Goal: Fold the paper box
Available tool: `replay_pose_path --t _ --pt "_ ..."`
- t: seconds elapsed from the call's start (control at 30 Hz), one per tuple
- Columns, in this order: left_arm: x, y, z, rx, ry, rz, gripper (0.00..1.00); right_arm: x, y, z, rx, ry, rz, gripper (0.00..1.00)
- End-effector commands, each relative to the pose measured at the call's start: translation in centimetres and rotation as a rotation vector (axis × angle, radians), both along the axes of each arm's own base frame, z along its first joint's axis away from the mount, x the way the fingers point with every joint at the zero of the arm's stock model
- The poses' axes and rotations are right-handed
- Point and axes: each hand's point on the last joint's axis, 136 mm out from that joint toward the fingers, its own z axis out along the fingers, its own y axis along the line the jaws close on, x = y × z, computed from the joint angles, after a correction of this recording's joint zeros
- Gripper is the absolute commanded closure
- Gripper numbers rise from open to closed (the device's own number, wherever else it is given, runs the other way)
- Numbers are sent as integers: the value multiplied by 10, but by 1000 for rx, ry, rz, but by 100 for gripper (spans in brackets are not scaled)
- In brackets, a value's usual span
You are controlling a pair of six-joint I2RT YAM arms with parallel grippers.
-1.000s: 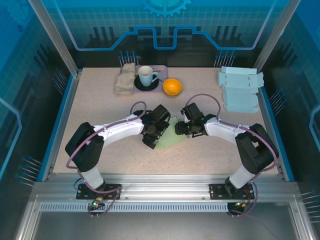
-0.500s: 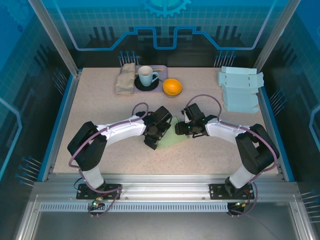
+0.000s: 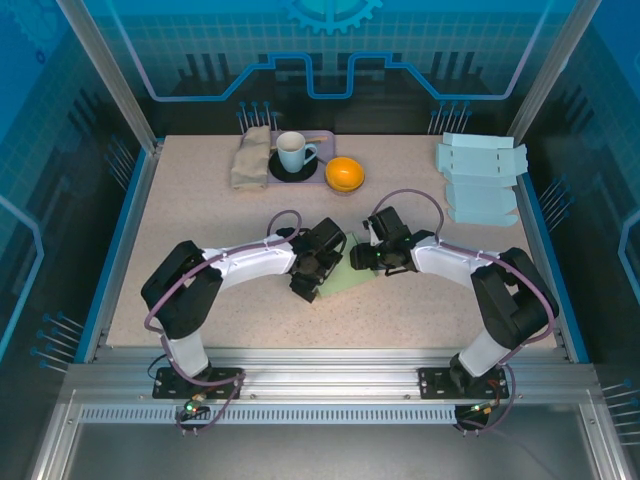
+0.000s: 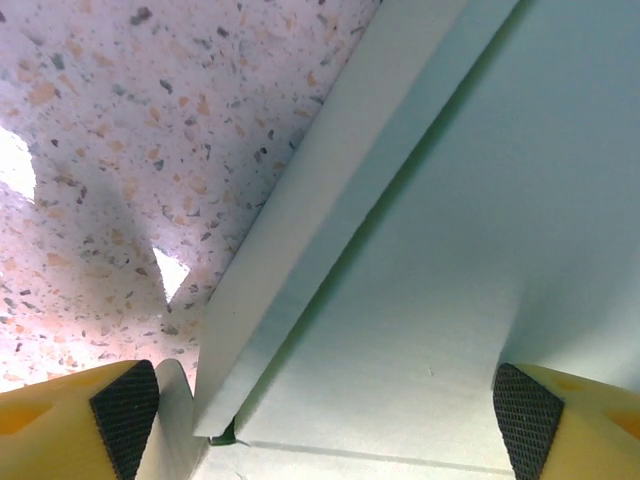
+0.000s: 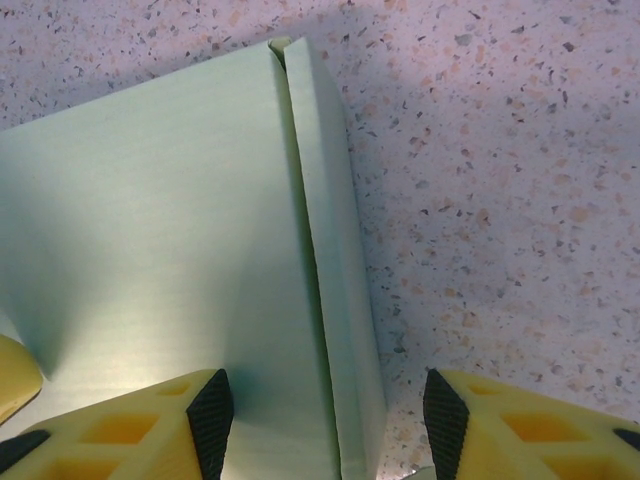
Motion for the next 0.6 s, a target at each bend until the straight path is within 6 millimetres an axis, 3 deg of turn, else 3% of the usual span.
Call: replay_pose_path --t 0.0,0.27,0.57 --pt "2 4 -4 35 -17 17 12 -20 -16 -18 -45 87 -16 44" --pt "-2 9 -14 48 -4 22 16 -20 -16 -18 -41 87 -15 45" --pt "3 7 -12 52 -20 15 21 -21 -15 -20 -39 93 -12 46"
